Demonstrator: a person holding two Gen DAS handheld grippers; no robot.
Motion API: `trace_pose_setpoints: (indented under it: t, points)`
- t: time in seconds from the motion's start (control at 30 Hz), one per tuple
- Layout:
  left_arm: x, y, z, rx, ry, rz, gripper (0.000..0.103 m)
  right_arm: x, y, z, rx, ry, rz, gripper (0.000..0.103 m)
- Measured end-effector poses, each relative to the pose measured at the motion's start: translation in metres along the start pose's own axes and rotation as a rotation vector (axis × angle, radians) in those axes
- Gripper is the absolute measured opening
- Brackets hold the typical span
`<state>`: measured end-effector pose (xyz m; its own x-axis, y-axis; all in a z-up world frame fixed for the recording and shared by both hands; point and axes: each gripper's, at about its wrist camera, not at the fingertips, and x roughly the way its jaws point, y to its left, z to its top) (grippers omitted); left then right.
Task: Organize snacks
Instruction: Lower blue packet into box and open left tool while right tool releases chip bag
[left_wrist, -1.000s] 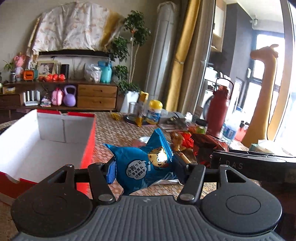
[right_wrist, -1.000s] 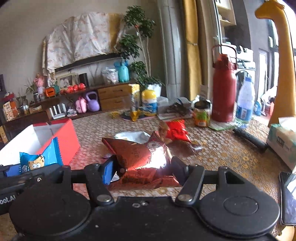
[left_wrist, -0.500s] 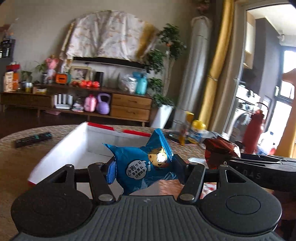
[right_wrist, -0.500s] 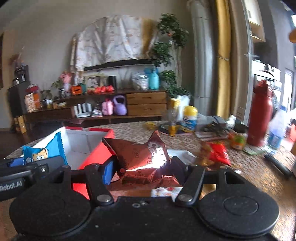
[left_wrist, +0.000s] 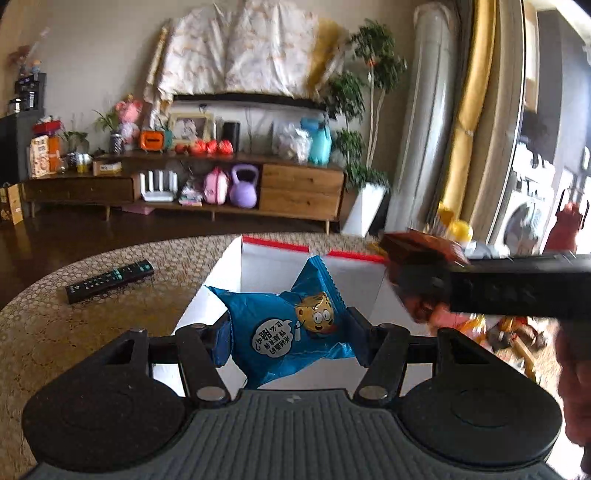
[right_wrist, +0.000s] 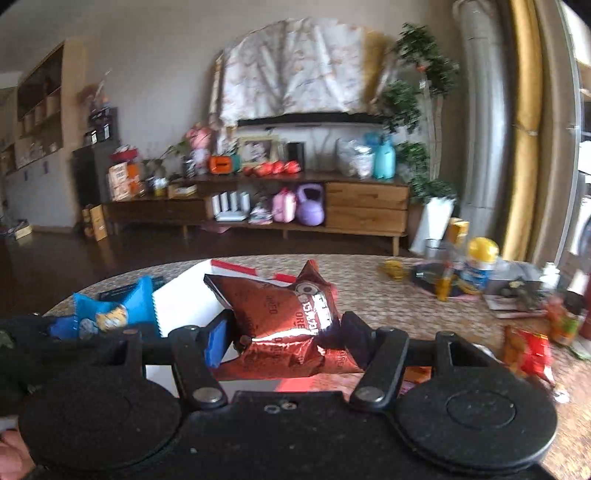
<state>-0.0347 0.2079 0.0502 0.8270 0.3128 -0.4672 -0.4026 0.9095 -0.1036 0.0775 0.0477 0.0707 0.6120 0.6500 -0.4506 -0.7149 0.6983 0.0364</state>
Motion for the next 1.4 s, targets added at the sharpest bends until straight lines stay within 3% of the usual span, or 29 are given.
trace_pose_setpoints:
  t: [0.17,0.37,0.73,0.97,1.2,1.3,1.4]
  points:
    - [0.019,0.005,-0.004,0.05,0.064,0.001,0.06,0.043,0.017,0.017,-0.028,0.098,0.057,0.062]
    - [0.037,0.006,-0.011,0.112,0.139,0.005,0.06,0.099,0.032,0.021,-0.057,0.256,0.059,0.062]
    - [0.059,0.008,-0.023,0.159,0.249,0.03,0.061,0.162,0.055,0.006,-0.113,0.44,0.073,0.063]
    - [0.062,0.003,-0.025,0.17,0.273,0.042,0.061,0.179,0.061,0.001,-0.146,0.501,0.071,0.064]
    - [0.064,0.001,-0.024,0.17,0.277,0.06,0.062,0.176,0.057,0.002,-0.14,0.489,0.07,0.066]
    - [0.063,0.0,-0.024,0.169,0.273,0.064,0.067,0.167,0.052,0.005,-0.13,0.468,0.068,0.066]
    - [0.058,-0.003,-0.022,0.165,0.256,0.069,0.083,0.155,0.047,0.01,-0.115,0.436,0.066,0.068]
